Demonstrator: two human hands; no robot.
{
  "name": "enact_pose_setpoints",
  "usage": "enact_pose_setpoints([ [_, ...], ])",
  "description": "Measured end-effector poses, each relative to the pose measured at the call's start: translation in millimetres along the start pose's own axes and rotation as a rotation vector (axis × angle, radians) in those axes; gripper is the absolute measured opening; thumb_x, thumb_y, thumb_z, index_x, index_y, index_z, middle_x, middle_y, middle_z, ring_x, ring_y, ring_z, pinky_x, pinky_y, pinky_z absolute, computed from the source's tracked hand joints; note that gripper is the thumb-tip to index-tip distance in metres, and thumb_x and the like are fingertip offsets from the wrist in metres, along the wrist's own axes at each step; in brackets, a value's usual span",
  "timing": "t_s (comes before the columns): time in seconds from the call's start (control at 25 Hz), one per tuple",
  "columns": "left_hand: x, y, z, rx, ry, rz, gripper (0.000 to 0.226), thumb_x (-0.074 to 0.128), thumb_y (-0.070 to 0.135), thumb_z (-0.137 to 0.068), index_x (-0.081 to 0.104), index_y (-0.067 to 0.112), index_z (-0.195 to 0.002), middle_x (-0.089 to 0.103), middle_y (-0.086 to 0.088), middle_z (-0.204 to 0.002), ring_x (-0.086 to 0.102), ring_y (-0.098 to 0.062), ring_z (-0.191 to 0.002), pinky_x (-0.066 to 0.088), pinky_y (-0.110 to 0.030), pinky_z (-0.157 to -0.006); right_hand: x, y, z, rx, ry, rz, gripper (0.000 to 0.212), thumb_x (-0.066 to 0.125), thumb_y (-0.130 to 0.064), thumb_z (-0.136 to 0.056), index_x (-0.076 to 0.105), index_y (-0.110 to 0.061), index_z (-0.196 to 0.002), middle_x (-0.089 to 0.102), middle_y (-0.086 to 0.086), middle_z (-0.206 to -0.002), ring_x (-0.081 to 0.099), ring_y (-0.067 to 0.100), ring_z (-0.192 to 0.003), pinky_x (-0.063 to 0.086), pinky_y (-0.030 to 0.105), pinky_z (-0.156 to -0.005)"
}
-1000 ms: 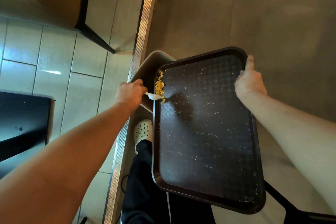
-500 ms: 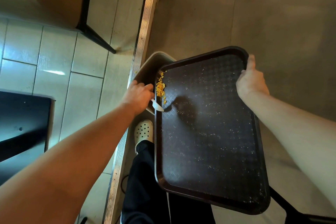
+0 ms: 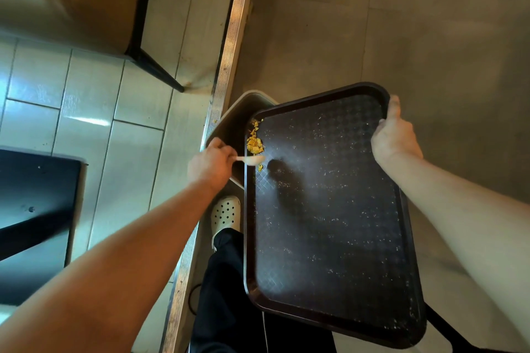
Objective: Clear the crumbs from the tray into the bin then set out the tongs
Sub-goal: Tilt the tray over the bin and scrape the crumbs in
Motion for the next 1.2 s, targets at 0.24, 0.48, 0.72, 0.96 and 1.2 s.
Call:
enact_pose_setpoints([
  [0.24, 71, -17, 41, -0.181, -0.155, 0.303, 0.024, 0.041, 0.013, -0.097, 0.057, 0.016, -0.114, 0.050, -0.006, -0.115, 0.058, -0.026, -0.096, 0.050, -0.039, -0.085, -2, -2, 1, 0.004, -0.011, -0.001, 0.057, 0.027, -0.016, -0.100, 0.001, -0.030, -0.148, 0.054, 0.017, -0.116, 0.052, 0.030, -0.092, 0.041, 0.038, -0.077],
  [0.48, 71, -14, 46, -0.316, -0.080, 0.443, 0.037, 0.035, -0.001, -0.094, 0.051, 0.013, -0.124, 0.049, -0.007, -0.118, 0.054, -0.023, -0.099, 0.048, -0.036, -0.088, -3, -3, 1, 0.008, -0.009, -0.009, 0.058, 0.028, -0.015, -0.100, 0.001, -0.029, -0.148, 0.055, 0.017, -0.116, 0.052, 0.029, -0.089, 0.041, 0.037, -0.076],
  [0.72, 71, 4, 39, -0.275, -0.168, 0.477, 0.041, 0.043, -0.001, -0.092, 0.046, 0.014, -0.129, 0.046, -0.006, -0.123, 0.054, -0.023, -0.103, 0.049, -0.037, -0.092, -2, -1, 2, 0.019, -0.009, -0.016, 0.057, 0.028, -0.017, -0.100, 0.001, -0.030, -0.148, 0.056, 0.016, -0.115, 0.053, 0.030, -0.091, 0.041, 0.036, -0.076],
  [0.96, 57, 16, 27, -0.210, -0.121, 0.515, 0.055, 0.047, -0.003, -0.090, 0.035, 0.021, -0.139, 0.043, -0.005, -0.127, 0.052, -0.024, -0.109, 0.045, -0.029, -0.083, 1, 0, 0, 0.017, -0.009, -0.007, 0.056, 0.028, -0.019, -0.101, 0.000, -0.030, -0.148, 0.056, 0.017, -0.112, 0.048, 0.025, -0.083, 0.039, 0.035, -0.073],
  [1.2, 56, 7, 13, -0.309, -0.111, 0.425, 0.060, 0.048, -0.005, -0.089, 0.032, 0.022, -0.140, 0.040, -0.008, -0.135, 0.052, -0.028, -0.116, 0.046, -0.037, -0.094, 4, 4, 1, 0.024, -0.016, -0.019, 0.055, 0.027, -0.019, -0.101, 0.001, -0.029, -0.149, 0.055, 0.018, -0.116, 0.055, 0.033, -0.097, 0.040, 0.036, -0.077],
])
Point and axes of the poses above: each hand's wrist, its own z-axis away from the middle knuckle, its own x-axis out of the palm, y = z × x, the point moved 7 cm from there along -z, towards the middle knuckle
